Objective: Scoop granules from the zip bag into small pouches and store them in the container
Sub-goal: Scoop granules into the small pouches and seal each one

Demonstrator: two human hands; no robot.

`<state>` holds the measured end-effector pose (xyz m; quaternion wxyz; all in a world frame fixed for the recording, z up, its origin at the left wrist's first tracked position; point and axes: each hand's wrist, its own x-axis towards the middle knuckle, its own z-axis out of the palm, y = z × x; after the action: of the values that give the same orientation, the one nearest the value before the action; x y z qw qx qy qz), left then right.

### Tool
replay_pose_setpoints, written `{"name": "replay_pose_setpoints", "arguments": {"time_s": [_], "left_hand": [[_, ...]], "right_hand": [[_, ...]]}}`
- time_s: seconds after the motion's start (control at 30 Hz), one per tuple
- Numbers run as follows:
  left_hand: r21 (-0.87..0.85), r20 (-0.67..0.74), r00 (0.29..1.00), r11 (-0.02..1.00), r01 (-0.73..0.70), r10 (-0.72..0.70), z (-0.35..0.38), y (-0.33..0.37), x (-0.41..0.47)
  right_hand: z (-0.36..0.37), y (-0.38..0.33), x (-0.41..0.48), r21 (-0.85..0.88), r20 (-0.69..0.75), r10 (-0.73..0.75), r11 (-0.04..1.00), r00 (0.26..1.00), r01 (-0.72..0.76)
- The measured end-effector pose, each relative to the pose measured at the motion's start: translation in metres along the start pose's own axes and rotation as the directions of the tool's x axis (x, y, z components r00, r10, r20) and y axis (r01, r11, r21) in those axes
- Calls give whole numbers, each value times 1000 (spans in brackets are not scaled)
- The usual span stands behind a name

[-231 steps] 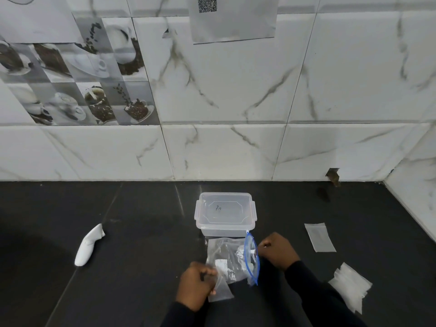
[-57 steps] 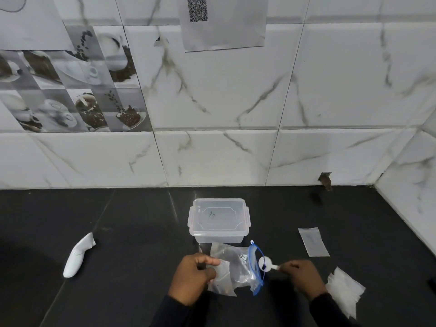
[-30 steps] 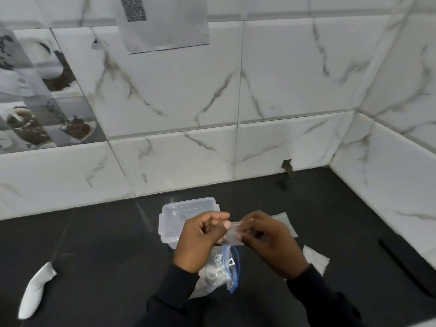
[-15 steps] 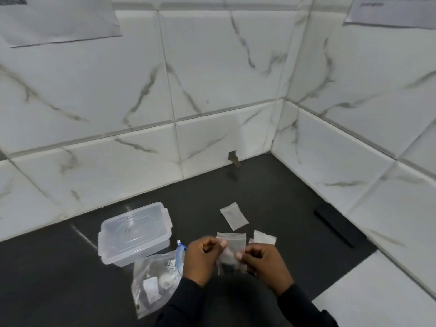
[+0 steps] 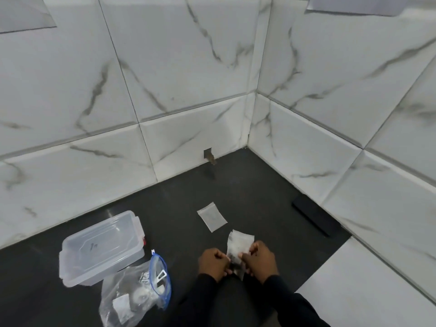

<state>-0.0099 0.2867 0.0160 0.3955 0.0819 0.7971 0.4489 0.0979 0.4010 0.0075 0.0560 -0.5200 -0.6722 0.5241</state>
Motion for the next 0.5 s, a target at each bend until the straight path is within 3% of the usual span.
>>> {"name": "replay_pose_setpoints", "arguments": {"time_s": [0.2, 0.3, 0.4, 0.5], "left_hand": [[-76, -32, 999, 997, 15, -17, -12, -5, 2], [-147, -56, 998, 989, -6, -2, -26, -8, -2], [-195, -98, 995, 980, -34, 15, -45, -6, -13], [-271, -125, 992, 960, -68, 35, -65, -7, -30]], "right_hand": [[-10, -39, 6, -118, -117, -261, 962, 958, 248], [6, -73, 37, -173, -50, -366, 919, 929, 353], [37, -94, 84, -314, 128, -315, 887, 940, 340], [63, -102, 121, -434, 189, -236, 851, 953, 297]]}}
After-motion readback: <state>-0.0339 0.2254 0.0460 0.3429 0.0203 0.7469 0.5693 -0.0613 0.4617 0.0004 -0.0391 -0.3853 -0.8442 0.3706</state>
